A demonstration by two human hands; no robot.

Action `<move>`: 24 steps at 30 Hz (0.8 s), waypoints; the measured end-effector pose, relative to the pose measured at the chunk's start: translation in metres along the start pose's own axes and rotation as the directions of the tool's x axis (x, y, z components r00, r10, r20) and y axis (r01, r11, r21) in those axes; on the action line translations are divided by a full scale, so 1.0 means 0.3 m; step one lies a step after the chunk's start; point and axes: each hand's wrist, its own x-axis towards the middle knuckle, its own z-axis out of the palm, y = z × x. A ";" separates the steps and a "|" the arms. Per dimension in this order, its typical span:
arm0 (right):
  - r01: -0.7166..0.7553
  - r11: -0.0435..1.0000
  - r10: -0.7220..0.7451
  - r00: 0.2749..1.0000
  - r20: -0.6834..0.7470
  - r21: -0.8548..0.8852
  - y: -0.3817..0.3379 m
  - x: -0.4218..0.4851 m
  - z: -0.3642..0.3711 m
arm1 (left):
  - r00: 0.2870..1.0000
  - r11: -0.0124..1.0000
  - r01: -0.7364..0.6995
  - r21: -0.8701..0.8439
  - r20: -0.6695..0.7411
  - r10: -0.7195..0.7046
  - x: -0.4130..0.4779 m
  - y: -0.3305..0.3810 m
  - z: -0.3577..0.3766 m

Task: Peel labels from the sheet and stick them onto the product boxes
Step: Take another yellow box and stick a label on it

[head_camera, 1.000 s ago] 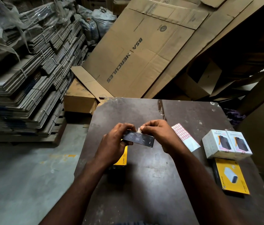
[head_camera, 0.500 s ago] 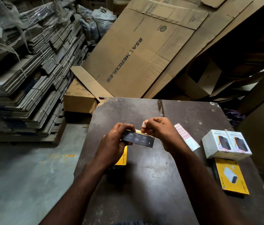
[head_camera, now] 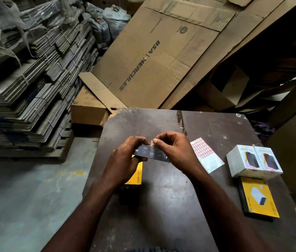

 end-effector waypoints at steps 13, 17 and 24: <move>0.032 0.999 -0.032 0.999 0.011 -0.041 0.009 -0.005 -0.001 | 1.000 1.000 0.025 0.013 -0.008 -0.025 -0.004 0.000 -0.003; 0.043 0.998 -0.043 0.999 0.003 -0.047 0.013 -0.008 0.001 | 1.000 1.000 0.015 0.014 -0.020 -0.015 -0.003 0.002 0.000; 0.083 0.994 -0.082 0.996 0.026 -0.064 0.012 -0.021 -0.003 | 1.000 1.000 0.010 0.014 -0.028 -0.010 0.000 0.002 -0.001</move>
